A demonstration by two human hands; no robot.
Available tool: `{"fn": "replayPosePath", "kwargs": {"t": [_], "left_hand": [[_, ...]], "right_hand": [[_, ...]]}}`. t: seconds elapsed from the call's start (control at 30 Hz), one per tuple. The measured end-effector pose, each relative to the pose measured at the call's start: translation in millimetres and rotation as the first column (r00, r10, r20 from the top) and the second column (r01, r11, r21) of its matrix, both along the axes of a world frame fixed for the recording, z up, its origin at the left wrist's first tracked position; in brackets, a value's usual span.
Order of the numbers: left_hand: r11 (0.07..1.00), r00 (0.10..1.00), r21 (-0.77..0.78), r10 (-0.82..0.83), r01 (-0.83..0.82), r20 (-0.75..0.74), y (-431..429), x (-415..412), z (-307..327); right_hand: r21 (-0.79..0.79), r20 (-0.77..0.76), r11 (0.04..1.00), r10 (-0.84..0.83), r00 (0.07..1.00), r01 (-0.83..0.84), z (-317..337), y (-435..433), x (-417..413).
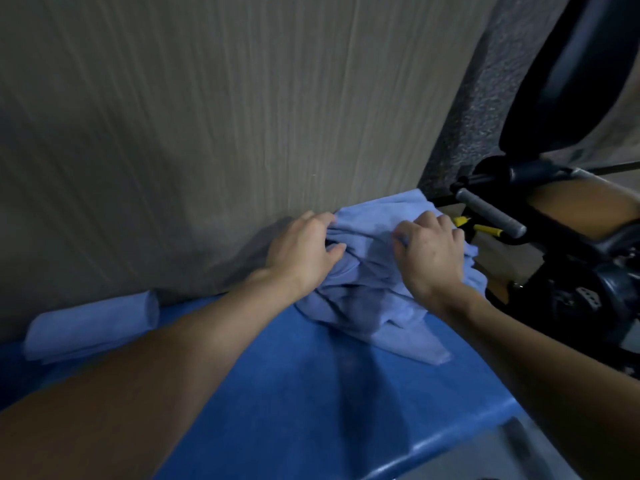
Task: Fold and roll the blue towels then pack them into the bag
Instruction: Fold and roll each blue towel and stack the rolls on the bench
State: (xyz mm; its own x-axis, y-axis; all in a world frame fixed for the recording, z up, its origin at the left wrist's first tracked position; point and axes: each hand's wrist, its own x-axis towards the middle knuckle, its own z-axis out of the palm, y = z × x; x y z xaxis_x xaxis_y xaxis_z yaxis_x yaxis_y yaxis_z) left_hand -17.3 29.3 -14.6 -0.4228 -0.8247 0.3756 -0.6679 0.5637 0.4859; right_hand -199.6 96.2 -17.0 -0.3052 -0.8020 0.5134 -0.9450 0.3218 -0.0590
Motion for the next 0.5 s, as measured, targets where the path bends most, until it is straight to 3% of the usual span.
{"fn": "replayPosePath", "kwargs": {"t": [0.17,0.33,0.5], "left_hand": [[0.997,0.998,0.052,0.051,-0.052,0.021,-17.1,-16.4,-1.8],[0.963,0.976,0.248,0.144,-0.101,-0.162,-22.9,-26.5,-0.2],[0.983,0.892,0.173,0.134,-0.064,-0.432,-7.5,-36.5,27.3]], "right_hand": [[0.07,0.011,0.995,0.074,0.997,-0.074,4.7,-6.2,-11.1],[-0.254,0.215,0.95,0.239,0.947,-0.182,24.6,3.6,-20.6],[-0.411,0.278,0.887,0.344,0.897,-0.213,54.1,20.7,-30.6]]}}
